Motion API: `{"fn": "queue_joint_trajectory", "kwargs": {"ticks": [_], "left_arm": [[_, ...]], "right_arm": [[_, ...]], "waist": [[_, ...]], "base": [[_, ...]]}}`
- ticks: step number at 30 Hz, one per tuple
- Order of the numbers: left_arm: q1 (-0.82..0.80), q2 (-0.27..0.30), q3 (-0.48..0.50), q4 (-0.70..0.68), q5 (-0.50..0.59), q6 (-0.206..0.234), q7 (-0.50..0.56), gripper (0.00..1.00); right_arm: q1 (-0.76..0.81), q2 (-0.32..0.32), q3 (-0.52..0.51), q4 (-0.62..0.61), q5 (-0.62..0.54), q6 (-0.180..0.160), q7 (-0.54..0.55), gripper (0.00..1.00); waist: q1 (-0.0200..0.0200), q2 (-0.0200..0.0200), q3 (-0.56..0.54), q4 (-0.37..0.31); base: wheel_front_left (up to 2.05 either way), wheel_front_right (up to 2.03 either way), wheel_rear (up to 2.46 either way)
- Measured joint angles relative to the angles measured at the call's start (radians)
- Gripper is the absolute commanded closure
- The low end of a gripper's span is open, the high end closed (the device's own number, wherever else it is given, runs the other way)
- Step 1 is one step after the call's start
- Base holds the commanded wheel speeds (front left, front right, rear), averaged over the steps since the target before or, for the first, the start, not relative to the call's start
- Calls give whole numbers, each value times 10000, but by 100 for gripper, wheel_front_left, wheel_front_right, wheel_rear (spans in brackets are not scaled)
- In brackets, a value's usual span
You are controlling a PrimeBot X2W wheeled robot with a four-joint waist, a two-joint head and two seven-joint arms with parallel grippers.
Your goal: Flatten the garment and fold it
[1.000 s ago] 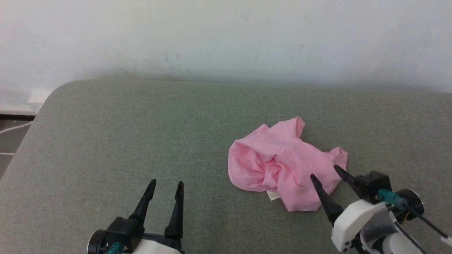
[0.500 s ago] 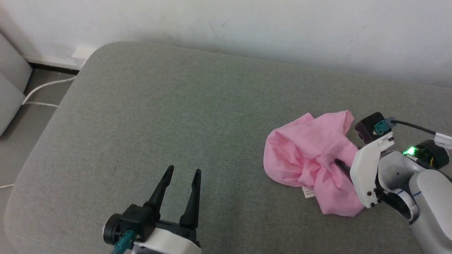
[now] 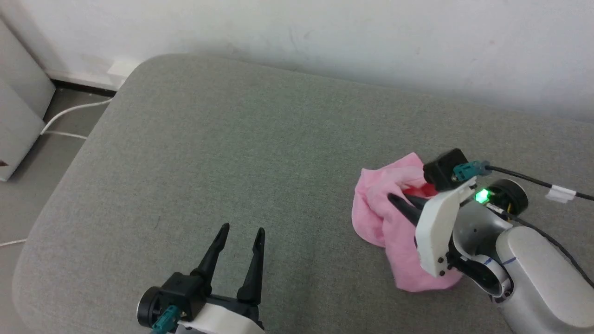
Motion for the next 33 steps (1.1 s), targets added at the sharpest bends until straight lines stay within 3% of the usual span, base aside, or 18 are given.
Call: {"fn": "queue_joint_trajectory", "kwargs": {"ticks": [4, 9, 13, 19, 20, 21, 22, 27, 33], "left_arm": [[138, -8, 104, 15, 13, -8, 0, 0], [225, -10, 184, -21, 13, -8, 0, 0], [220, -13, 134, -56, 13, -8, 0, 0], [106, -21, 48, -35, 13, -19, 0, 0], [103, -21, 56, -31, 13, -19, 0, 0], [103, -19, 67, -10, 13, -19, 0, 0], [103, -19, 79, 6, 13, -19, 0, 0], [96, -21, 113, 50, 13, -19, 0, 0], [63, -23, 109, 58, -205, -21, 0, 0]], "right_arm": [[-76, 451, -328, -1095, 777, 0, -253, 100], [437, 878, -2201, -1375, 886, -2, 192, 100], [1188, 1024, -4052, -529, -94, -4, 430, 100], [1720, 980, -5877, 1358, -1956, -2, 140, 100], [1711, 1053, -6054, 1551, -2150, -2, -38, 64], [1703, 1103, -6155, 1739, -2391, -2, -186, 43], [1680, 1124, -6176, 1923, -2642, -2, -326, 0], [1423, 1260, -5981, 2023, -3152, -2, -1429, 0], [1337, 1258, -5068, 497, -3164, 2, -3701, 0]], "waist": [[-1, 0, -283, -332], [-2, 0, -566, -841], [-2, 0, -610, -1196], [-2, 0, -325, -1297], [-1, 0, -277, -1295], [0, 0, -238, -1300], [0, 0, -213, -1318], [-1, 0, -238, -1536], [-1, 0, -439, -1941]], "base": [[0, 0, 0], [0, 0, 0], [0, 0, 0], [0, 0, 0], [0, 0, 0], [0, 0, 0], [0, 0, 0], [0, 0, 0], [0, 0, 0]]}}
